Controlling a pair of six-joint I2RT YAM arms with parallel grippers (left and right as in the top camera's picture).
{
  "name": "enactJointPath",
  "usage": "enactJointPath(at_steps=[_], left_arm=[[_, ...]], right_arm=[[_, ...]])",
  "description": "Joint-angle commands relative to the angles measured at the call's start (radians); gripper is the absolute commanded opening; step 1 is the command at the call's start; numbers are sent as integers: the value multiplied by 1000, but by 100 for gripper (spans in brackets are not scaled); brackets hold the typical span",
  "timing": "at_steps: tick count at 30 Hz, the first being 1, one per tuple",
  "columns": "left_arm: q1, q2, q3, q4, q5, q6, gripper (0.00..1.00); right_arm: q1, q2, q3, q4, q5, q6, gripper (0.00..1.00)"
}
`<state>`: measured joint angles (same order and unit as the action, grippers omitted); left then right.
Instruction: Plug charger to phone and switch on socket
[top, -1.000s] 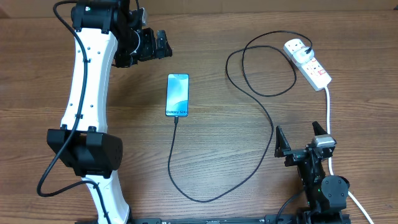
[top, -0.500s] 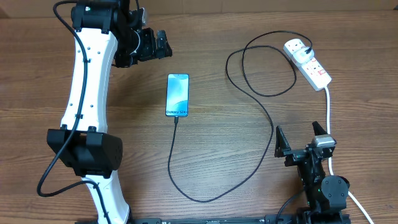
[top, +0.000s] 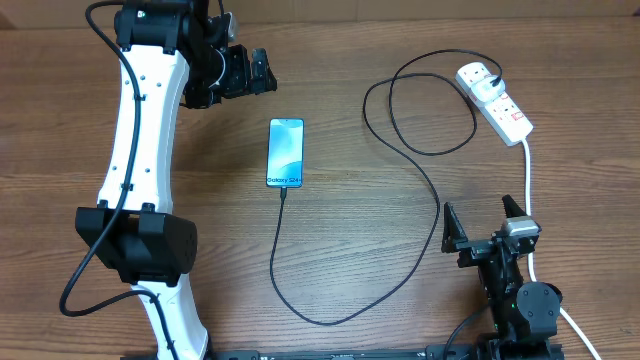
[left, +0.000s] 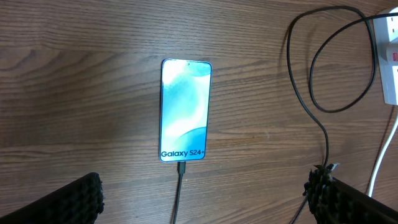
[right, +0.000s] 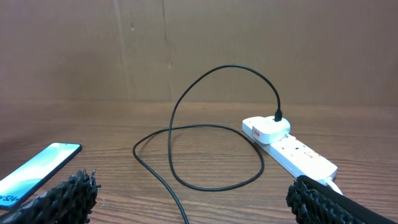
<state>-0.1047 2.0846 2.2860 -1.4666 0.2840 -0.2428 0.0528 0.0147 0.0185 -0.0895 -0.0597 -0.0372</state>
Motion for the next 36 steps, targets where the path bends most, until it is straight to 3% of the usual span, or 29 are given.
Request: enactJointPath(at_steps=[1,22,33,36], left_arm=[[-7,4,11,3,-6,-8,100],[-13,-11,5,5,-6,-8,100],[-177,-334,-274,5,-13,-6,100],[-215,-409,-327,12,-220,-5,100]], right_arm=[[6,-12,-10,8,6,3,100],[6,-12,-10,8,6,4,100],[6,-12,-10,8,6,4,100],[6,-12,-10,8,6,4,100]])
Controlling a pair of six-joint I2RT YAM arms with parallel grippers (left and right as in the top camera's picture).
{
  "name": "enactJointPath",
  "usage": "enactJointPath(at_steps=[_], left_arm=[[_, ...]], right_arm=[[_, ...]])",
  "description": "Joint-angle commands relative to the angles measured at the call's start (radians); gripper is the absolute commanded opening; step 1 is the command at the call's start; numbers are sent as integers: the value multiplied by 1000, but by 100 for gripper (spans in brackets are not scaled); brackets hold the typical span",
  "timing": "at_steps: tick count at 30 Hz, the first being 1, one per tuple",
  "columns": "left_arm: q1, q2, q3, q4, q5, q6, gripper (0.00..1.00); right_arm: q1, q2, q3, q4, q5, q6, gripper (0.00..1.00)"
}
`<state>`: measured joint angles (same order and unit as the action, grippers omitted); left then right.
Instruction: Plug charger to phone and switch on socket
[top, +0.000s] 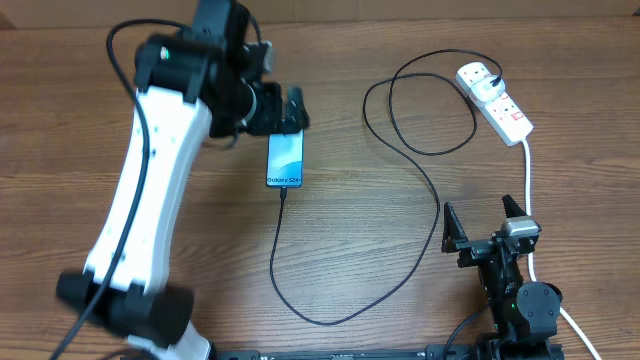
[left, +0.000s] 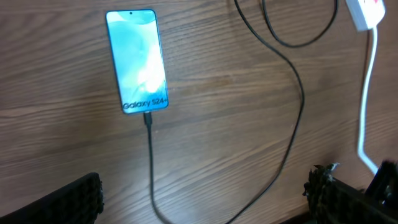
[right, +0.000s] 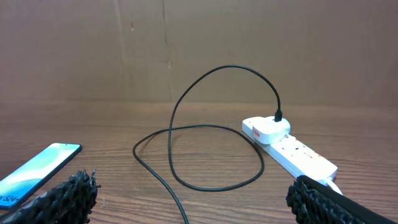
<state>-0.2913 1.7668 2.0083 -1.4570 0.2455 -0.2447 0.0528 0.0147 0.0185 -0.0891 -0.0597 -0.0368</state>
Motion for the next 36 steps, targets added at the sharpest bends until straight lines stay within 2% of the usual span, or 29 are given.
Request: enactJointPath(at_steps=[1,4,11,14,18,22,28,31,36], left_arm=[[-35,-108,-59,3,-232,-3,100],[-40,-168,-91,2,-309,-3,100],[-32,-312,-180,33,-305,-5,100],[-23,-391,-248,119,-286,-6,100],[5,-529,-426,281,-272,-6,100],[82,-669,-631,367,-245,-6,100],[255,-863,-858,359,-119,-7,100],[332,-959,-927,359,-68,-6,100],[343,-1010,-959,362,-69,52,100]], right_arm=[[6,-12,-10,7,6,3,100],[6,-12,-10,7,6,3,100],[6,-12,-10,7,6,3,100],[6,-12,-10,7,6,3,100],[6,-12,-10,7,6,3,100],[6,-12,-10,7,6,3,100],[6,-12,-10,8,6,3,100],[6,-12,-10,8,6,3,100],[6,-12,-10,8,6,3,100]])
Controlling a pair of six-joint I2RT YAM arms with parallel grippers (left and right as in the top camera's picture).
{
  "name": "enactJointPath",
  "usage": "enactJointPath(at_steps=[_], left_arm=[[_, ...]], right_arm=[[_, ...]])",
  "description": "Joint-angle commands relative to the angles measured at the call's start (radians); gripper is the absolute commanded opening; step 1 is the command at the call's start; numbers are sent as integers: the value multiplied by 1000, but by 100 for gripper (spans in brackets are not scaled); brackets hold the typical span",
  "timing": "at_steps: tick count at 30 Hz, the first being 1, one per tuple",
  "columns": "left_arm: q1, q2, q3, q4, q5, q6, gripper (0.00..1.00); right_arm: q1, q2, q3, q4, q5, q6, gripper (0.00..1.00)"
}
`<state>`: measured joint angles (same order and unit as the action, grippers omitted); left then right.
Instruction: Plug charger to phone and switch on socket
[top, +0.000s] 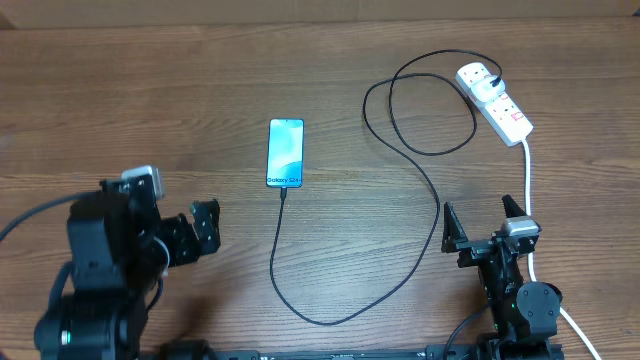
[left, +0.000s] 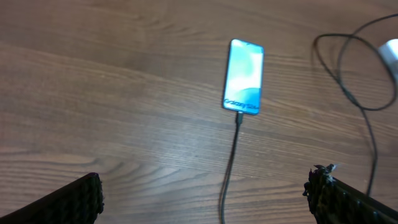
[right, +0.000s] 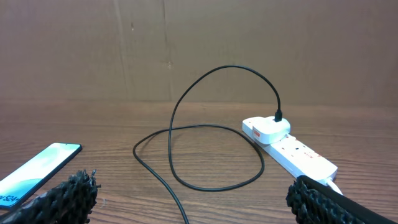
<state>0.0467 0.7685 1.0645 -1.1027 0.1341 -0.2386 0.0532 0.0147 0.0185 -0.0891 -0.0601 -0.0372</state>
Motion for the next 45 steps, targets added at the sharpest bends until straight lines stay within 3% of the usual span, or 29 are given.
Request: enactJointPath(at_steps=[1,9,17,22,29,45], left_arm=[[5,-11,-16,10,43,58,100],[5,-43,-41,12,77,59,100],[5,-249,-173,78,65,59,100],[5,-422,-323,190,98,62,100],[5,-449,-396,325,209,127,100],[4,-588,-595,569,167,118,100]], right_arm=[[5,-12,-10,8,6,4,100],[5,-12,-10,8,6,3,100],[5,-12,-10,8,6,3,100],[5,-12,-10,8,6,4,100],[5,-12,-10,7,6,4,100],[5,-12,-10,8,6,3,100]])
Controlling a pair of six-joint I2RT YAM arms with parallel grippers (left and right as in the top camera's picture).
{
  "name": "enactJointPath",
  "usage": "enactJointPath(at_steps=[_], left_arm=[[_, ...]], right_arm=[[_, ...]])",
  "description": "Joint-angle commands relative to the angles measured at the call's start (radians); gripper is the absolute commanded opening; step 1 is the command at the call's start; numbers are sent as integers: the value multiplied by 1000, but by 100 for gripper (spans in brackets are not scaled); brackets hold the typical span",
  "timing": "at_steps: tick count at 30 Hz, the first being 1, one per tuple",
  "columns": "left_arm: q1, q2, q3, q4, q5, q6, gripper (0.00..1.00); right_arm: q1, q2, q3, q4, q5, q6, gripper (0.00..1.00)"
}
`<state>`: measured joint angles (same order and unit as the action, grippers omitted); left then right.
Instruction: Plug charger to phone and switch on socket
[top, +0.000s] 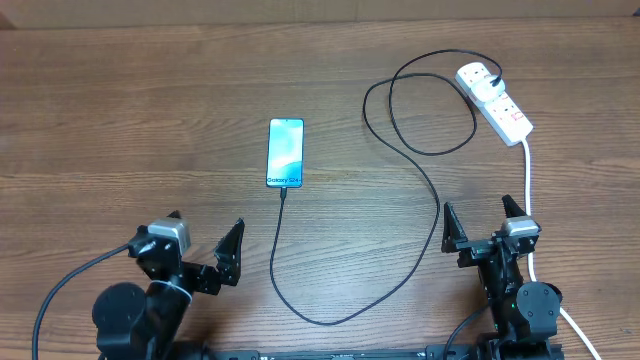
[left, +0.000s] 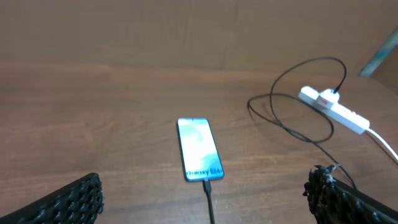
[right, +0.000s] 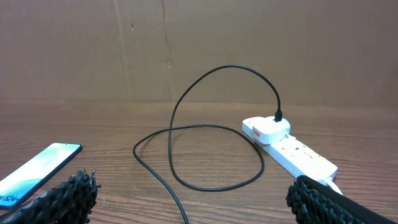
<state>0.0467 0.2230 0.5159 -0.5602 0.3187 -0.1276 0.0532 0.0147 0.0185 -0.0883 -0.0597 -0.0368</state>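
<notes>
The phone (top: 285, 152) lies screen-up mid-table, its display lit, also seen in the left wrist view as the phone (left: 199, 149). A black charger cable (top: 420, 180) runs from the phone's near end in a long loop to the white charger plug (top: 477, 79) seated in the white socket strip (top: 503, 110). My left gripper (top: 200, 262) stands open near the front left edge, well short of the phone. My right gripper (top: 487, 232) stands open at the front right, below the strip, holding nothing.
The strip's white lead (top: 528, 190) runs down the right side past my right gripper. A brown cardboard wall (right: 199, 43) backs the table. The wooden tabletop (top: 120, 130) stretches left of the phone.
My left arm has drawn back further to the front left edge and its wrist view now looks across the table at the phone and strip. The right arm has not moved.
My left gripper was open beyond the phone at the table's far left, with the cable in the phone. Then it hung right over the phone's top. Then it stood at the front left, and now lower at the front edge. The right stayed still.
</notes>
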Motion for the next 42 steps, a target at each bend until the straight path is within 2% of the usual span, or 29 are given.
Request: enactJointPath(at_steps=[1,11,15,25,36,42], left_arm=[[4,-57,-63,38,-34,2,100],[-8,-152,-192,144,-235,-84,100],[-31,-167,-222,175,-299,-83,100],[-42,-184,-284,311,-335,-25,100],[-64,-220,-413,505,-365,-26,100],[-93,-220,-461,581,-434,-26,100]], right_arm=[[5,-12,-10,7,6,3,100],[5,-12,-10,7,6,3,100],[5,-12,-10,7,6,3,100],[5,-12,-10,7,6,3,100],[5,-12,-10,7,6,3,100],[5,-12,-10,6,6,3,100]])
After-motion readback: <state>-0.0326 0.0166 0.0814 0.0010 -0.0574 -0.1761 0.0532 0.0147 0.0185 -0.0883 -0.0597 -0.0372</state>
